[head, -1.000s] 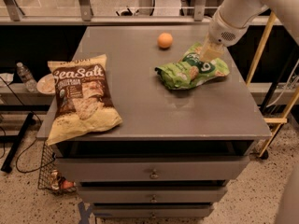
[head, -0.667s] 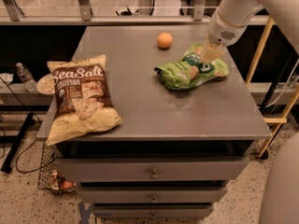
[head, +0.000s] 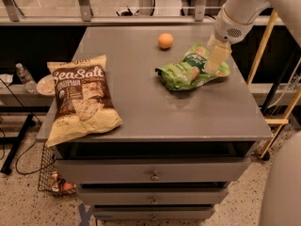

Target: Pick green rice chip bag

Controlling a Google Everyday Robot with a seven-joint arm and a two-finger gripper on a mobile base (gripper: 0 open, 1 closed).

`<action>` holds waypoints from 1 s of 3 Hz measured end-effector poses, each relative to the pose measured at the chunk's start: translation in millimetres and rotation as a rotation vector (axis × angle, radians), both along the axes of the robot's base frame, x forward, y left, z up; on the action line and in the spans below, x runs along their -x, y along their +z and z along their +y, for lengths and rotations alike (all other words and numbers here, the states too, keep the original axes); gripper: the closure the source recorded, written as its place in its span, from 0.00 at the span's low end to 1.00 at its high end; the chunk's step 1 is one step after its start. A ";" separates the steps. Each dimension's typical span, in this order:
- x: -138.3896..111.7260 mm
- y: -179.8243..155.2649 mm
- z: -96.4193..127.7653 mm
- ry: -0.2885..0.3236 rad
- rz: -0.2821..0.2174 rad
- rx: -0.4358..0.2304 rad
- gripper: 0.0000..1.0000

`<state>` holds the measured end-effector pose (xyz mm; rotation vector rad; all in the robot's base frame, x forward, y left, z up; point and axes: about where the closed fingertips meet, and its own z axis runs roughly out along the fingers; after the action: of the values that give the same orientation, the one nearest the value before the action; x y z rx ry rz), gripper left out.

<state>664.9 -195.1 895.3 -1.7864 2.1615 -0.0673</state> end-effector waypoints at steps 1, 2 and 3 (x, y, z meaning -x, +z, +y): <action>-1.2 -5.1 4.7 0.025 0.023 0.011 0.00; -1.3 -21.5 15.1 0.059 0.063 0.042 0.00; -0.2 -39.2 21.1 0.074 0.100 0.056 0.00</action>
Offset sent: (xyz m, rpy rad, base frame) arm -0.0049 0.0248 -0.0378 -0.0890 0.1252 0.1004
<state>665.1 -174.0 856.1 -1.9380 2.1788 -0.0220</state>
